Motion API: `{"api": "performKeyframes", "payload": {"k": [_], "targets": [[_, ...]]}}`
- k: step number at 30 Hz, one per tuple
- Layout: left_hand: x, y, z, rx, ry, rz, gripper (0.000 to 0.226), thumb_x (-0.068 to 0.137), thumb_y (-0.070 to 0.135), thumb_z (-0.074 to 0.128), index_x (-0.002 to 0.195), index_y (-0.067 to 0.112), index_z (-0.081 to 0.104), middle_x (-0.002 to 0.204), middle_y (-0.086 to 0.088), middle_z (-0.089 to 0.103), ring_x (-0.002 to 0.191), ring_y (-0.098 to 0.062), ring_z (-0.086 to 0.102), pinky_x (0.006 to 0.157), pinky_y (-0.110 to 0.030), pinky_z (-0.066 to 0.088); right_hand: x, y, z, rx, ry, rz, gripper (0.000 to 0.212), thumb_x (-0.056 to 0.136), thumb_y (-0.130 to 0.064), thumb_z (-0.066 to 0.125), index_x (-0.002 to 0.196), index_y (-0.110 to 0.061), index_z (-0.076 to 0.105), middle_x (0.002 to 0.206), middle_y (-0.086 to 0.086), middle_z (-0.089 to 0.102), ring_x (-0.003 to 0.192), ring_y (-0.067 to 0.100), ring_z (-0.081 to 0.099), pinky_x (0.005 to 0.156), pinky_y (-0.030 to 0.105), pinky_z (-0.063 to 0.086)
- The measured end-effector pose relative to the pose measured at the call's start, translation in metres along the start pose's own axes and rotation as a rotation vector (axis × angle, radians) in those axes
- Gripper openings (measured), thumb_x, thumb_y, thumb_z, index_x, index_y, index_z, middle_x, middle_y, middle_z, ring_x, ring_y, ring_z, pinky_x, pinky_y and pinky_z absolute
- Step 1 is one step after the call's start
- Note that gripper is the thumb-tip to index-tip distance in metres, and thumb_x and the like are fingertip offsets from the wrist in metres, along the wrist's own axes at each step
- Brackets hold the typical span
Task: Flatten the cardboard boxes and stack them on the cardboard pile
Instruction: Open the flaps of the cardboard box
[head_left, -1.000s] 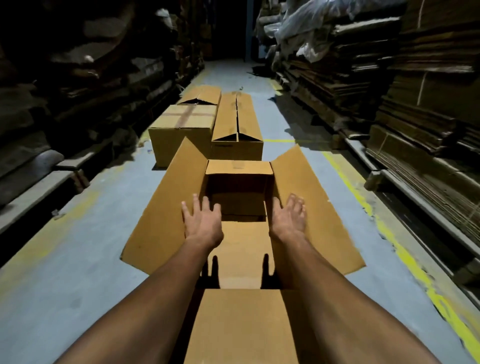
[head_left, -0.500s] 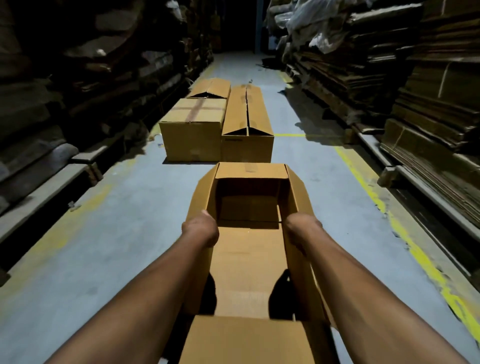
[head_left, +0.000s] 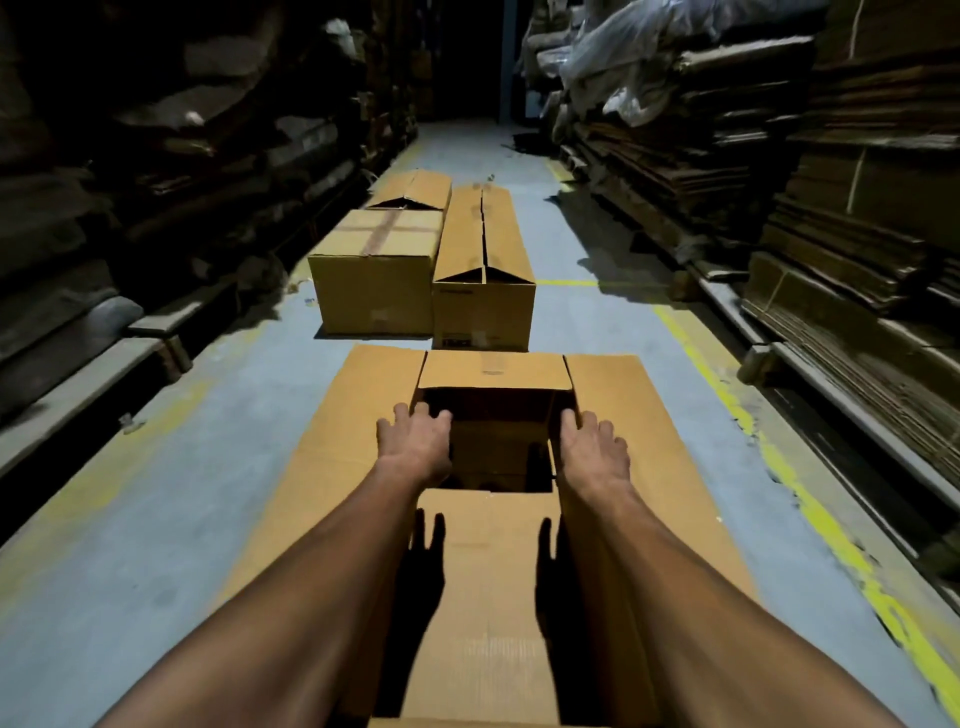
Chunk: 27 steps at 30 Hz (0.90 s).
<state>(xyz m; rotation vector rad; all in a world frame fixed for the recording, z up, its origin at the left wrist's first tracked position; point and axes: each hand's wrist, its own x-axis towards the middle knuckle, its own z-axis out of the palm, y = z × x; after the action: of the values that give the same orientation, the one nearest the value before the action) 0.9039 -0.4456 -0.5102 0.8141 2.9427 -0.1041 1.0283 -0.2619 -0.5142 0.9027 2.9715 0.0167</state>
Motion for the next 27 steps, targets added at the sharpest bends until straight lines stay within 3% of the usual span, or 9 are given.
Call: {"api": "performKeyframes", "payload": {"k": [4, 6, 7, 8, 9, 11, 18, 24, 27], "targets": [[0.031, 0.015, -0.003, 0.038, 0.05, 0.064, 0.041, 0.094, 0.036, 0.069, 0.131, 0.022, 0.061, 0.136, -0.008, 0.057, 0.131, -0.031, 0.045, 0.109, -0.052, 0.04, 0.007, 0.006, 0.012, 0.053, 0.078, 0.004, 0.065, 0.089, -0.01, 0.07, 0.143, -0.017, 0.035, 0.144, 0.009, 0.043, 0.128, 0.033, 0.045, 0.1, 0.043, 0.047], [0.056, 0.019, -0.009, -0.005, 0.013, 0.06, 0.044, 0.096, 0.037, 0.066, 0.137, 0.022, 0.058, 0.147, -0.013, 0.05, 0.139, -0.037, 0.038, 0.115, -0.057, 0.035, 0.011, 0.006, 0.017, 0.103, 0.122, 0.016, 0.068, 0.088, -0.009, 0.072, 0.145, -0.016, 0.035, 0.144, 0.009, 0.043, 0.127, 0.031, 0.045, 0.099, 0.04, 0.047], [0.07, 0.021, -0.01, -0.044, 0.003, 0.065, 0.056, 0.097, 0.039, 0.065, 0.149, 0.026, 0.048, 0.162, -0.016, 0.034, 0.149, -0.043, 0.025, 0.12, -0.062, 0.027, 0.011, 0.007, 0.022, 0.115, 0.138, 0.019, 0.068, 0.088, -0.006, 0.072, 0.145, -0.015, 0.036, 0.144, 0.008, 0.043, 0.127, 0.031, 0.045, 0.1, 0.039, 0.047], [0.082, 0.023, -0.011, -0.092, -0.001, 0.08, 0.074, 0.099, 0.042, 0.064, 0.162, 0.033, 0.027, 0.173, -0.015, 0.004, 0.156, -0.047, 0.004, 0.122, -0.067, 0.014, 0.01, 0.009, 0.026, 0.125, 0.15, 0.02, 0.067, 0.088, -0.003, 0.07, 0.144, -0.015, 0.037, 0.145, 0.008, 0.042, 0.128, 0.03, 0.045, 0.101, 0.039, 0.047], [0.092, 0.022, -0.013, -0.134, -0.008, 0.098, 0.088, 0.101, 0.044, 0.062, 0.165, 0.041, 0.002, 0.171, -0.008, -0.026, 0.155, -0.048, -0.017, 0.121, -0.071, 0.002, 0.008, 0.009, 0.031, 0.136, 0.159, 0.012, 0.066, 0.088, 0.002, 0.068, 0.144, -0.014, 0.038, 0.147, 0.009, 0.041, 0.128, 0.03, 0.045, 0.103, 0.038, 0.047], [0.112, 0.018, -0.014, -0.214, -0.019, 0.106, 0.1, 0.103, 0.046, 0.058, 0.158, 0.044, -0.025, 0.159, 0.0, -0.048, 0.15, -0.044, -0.034, 0.12, -0.072, -0.007, 0.006, 0.009, 0.036, 0.146, 0.183, -0.012, 0.068, 0.087, 0.008, 0.066, 0.146, -0.012, 0.037, 0.151, 0.009, 0.038, 0.131, 0.029, 0.045, 0.107, 0.038, 0.046], [0.162, 0.021, -0.024, -0.157, -0.003, 0.127, 0.096, 0.106, 0.04, 0.053, 0.158, 0.043, -0.027, 0.167, 0.006, -0.035, 0.153, -0.04, -0.03, 0.119, -0.072, -0.009, 0.007, 0.015, 0.045, 0.252, 0.244, -0.045, 0.078, 0.087, 0.014, 0.061, 0.154, -0.011, 0.03, 0.161, 0.008, 0.03, 0.141, 0.028, 0.039, 0.114, 0.033, 0.04], [0.191, 0.02, -0.003, -0.1, -0.228, 0.081, 0.093, 0.102, 0.061, 0.05, 0.161, 0.042, -0.019, 0.173, 0.009, -0.015, 0.155, -0.041, -0.024, 0.117, -0.071, -0.014, 0.009, 0.015, 0.051, 0.279, 0.244, -0.051, 0.086, 0.087, 0.006, 0.072, 0.157, -0.012, 0.027, 0.163, 0.007, 0.028, 0.145, 0.027, 0.036, 0.116, 0.032, 0.038], [0.195, 0.018, 0.002, -0.063, -0.216, 0.069, 0.09, 0.101, 0.062, 0.051, 0.164, 0.042, -0.01, 0.174, 0.009, -0.01, 0.158, -0.042, -0.013, 0.118, -0.071, -0.011, 0.01, 0.013, 0.051, 0.276, 0.239, -0.049, 0.089, 0.083, 0.005, 0.076, 0.155, -0.013, 0.028, 0.163, 0.006, 0.027, 0.144, 0.026, 0.036, 0.116, 0.032, 0.038]]}}
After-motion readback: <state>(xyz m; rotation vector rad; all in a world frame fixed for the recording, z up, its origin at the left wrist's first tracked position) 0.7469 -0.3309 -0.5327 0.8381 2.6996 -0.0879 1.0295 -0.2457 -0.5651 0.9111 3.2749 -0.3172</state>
